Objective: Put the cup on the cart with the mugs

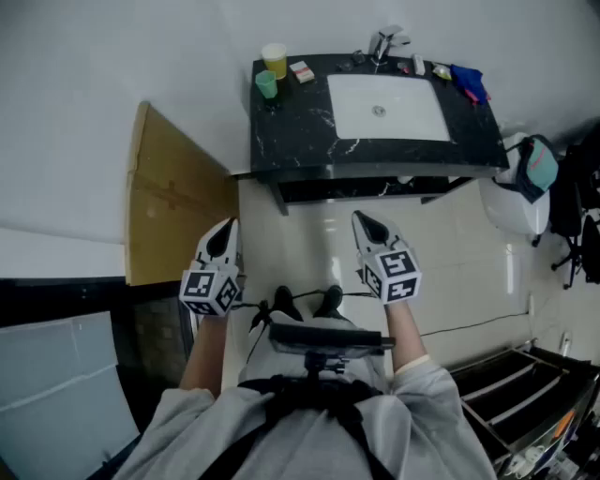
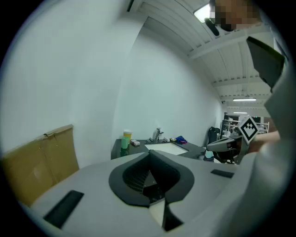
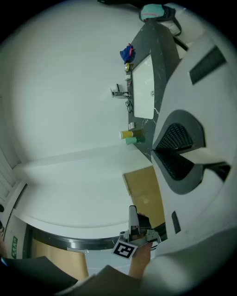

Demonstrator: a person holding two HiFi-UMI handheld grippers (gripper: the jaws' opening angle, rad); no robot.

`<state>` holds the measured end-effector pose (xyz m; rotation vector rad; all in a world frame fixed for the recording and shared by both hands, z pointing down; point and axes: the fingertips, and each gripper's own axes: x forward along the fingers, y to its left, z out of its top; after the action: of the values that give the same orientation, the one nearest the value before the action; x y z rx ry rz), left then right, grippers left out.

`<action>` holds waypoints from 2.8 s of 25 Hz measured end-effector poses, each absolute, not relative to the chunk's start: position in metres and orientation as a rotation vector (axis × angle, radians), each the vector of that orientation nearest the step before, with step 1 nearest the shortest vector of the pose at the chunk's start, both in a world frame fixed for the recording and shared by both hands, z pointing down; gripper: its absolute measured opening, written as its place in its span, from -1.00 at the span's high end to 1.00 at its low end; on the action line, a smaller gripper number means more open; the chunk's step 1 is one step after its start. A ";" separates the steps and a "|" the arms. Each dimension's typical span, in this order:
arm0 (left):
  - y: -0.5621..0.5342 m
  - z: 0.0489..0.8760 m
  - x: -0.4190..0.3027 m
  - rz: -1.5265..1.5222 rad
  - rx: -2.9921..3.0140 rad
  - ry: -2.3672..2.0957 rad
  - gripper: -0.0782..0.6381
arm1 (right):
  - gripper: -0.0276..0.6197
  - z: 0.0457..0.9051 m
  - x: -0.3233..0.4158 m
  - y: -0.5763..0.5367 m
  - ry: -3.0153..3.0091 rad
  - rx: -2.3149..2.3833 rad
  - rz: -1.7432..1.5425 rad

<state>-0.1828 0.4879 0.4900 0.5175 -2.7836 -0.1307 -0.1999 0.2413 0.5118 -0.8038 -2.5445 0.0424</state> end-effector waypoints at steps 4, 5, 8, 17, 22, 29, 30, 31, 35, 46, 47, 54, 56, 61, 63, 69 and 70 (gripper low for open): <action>0.465 0.486 -0.192 -0.138 0.512 -2.782 0.78 | 0.91 0.510 -0.212 0.226 -2.552 -0.831 0.023; 0.460 0.485 -0.195 -0.133 0.516 -2.782 0.78 | 0.91 0.509 -0.215 0.224 -2.549 -0.837 0.022; 0.456 0.484 -0.203 -0.124 0.522 -2.780 0.78 | 0.91 0.509 -0.225 0.226 -2.538 -0.855 0.027; 0.476 0.488 -0.268 -0.108 0.547 -2.769 0.78 | 0.91 0.509 -0.285 0.261 -2.548 -0.869 0.044; 0.490 0.496 -0.322 -0.086 0.594 -2.752 0.78 | 0.91 0.512 -0.332 0.285 -2.558 -0.839 0.044; 0.501 0.513 -0.401 -0.063 0.679 -2.726 0.78 | 0.91 0.526 -0.387 0.319 -2.559 -0.811 0.002; 0.501 0.516 -0.410 -0.055 0.691 -2.720 0.78 | 0.91 0.529 -0.393 0.322 -2.557 -0.799 0.000; 0.502 0.519 -0.420 -0.051 0.695 -2.714 0.78 | 0.91 0.531 -0.401 0.326 -2.555 -0.789 0.003; 0.506 0.536 -0.457 -0.096 0.665 -2.693 0.75 | 0.91 0.541 -0.433 0.343 -2.535 -0.801 0.011; 0.485 0.603 -0.562 -0.041 0.680 -2.617 -0.19 | 0.91 0.582 -0.529 0.364 -2.495 -0.809 -0.063; 0.485 0.610 -0.574 -0.038 0.666 -2.614 -0.27 | 0.91 0.586 -0.536 0.364 -2.495 -0.801 -0.068; 0.483 0.640 -0.635 -0.029 0.592 -2.582 -0.55 | 0.91 0.614 -0.583 0.358 -2.493 -0.742 -0.059; 0.479 0.641 -0.648 -0.035 0.589 -2.588 -0.56 | 0.91 0.619 -0.596 0.356 -2.499 -0.715 -0.046; 0.476 0.646 -0.670 -0.018 0.570 -2.580 -0.56 | 0.91 0.619 -0.623 0.360 -2.505 -0.672 -0.013; 0.473 0.655 -0.679 -0.008 0.571 -2.569 -0.56 | 0.91 0.624 -0.634 0.361 -2.504 -0.660 0.000; 0.463 0.667 -0.691 0.021 0.588 -2.554 -0.56 | 0.91 0.634 -0.647 0.363 -2.492 -0.648 -0.002; 0.462 0.668 -0.692 0.026 0.595 -2.553 -0.56 | 0.91 0.634 -0.648 0.364 -2.492 -0.648 0.000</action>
<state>-0.6925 0.4623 0.6677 0.5946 -2.5532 0.0259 -0.6481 0.3641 0.6343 -0.6480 -2.4919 0.0003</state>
